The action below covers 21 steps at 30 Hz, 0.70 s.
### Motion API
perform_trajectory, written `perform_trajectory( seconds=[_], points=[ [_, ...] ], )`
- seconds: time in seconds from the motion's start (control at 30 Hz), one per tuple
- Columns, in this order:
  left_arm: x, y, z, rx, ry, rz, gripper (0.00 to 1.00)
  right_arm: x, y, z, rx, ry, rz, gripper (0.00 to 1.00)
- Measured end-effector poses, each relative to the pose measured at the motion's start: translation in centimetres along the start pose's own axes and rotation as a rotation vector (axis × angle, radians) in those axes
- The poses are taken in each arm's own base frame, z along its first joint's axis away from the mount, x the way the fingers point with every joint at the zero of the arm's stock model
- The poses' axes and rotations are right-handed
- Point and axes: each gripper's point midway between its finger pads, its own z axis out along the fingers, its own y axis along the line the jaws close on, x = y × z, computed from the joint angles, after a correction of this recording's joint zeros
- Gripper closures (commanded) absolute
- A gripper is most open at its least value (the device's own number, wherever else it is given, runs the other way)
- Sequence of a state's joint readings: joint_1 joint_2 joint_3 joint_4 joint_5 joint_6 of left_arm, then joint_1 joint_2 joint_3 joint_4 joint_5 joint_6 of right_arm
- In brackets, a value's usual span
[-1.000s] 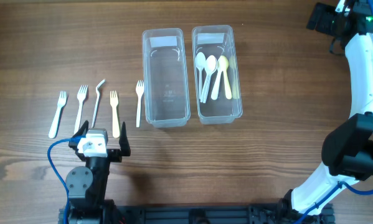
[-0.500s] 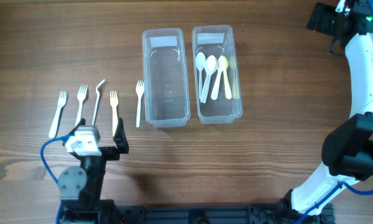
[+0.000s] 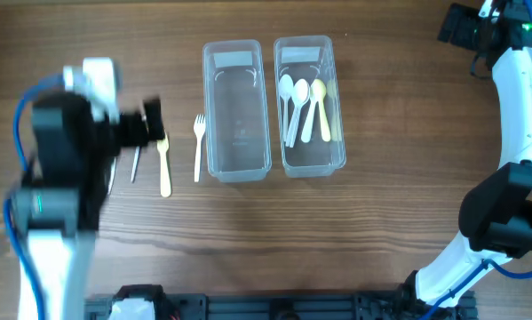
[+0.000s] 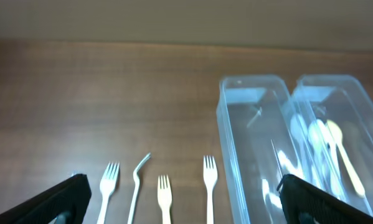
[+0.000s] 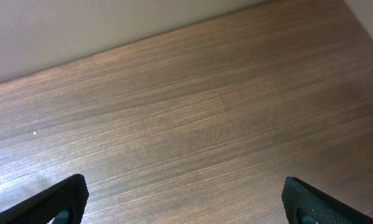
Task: Pack container
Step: 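Move the left gripper over the yellow fork and grasp it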
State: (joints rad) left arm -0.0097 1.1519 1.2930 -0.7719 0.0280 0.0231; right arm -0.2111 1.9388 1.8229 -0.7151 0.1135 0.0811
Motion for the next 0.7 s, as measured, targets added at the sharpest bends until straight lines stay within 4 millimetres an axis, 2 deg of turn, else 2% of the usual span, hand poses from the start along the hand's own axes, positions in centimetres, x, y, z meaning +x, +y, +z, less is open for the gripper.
perform_trajectory(
  seconds=[0.1,0.2,0.4,0.47,0.6,0.7],
  points=[
    [-2.7,0.0,2.7,-0.001,0.029,0.001,0.00,0.0,0.0,0.0,0.000,0.000,0.000,0.00],
    [-3.6,-0.1,5.4,0.006,0.049,0.000,0.00,0.0,0.0,0.0,0.000,0.001,0.000,0.00],
    [-1.4,-0.3,9.2,0.019,0.151,-0.004,0.00,0.0,0.0,0.0,0.000,0.001,0.000,0.00],
    [-0.4,-0.2,9.9,0.019,0.189,-0.005,0.08,0.0,0.0,0.0,0.000,0.001,0.000,0.00],
    [1.4,-0.1,10.5,0.017,0.263,-0.002,0.13,0.0,0.0,0.0,0.000,0.001,0.000,0.00],
    [3.5,0.0,11.2,0.015,0.349,-0.005,0.23,0.0,0.0,0.0,0.000,0.001,0.000,0.00]
  ],
)
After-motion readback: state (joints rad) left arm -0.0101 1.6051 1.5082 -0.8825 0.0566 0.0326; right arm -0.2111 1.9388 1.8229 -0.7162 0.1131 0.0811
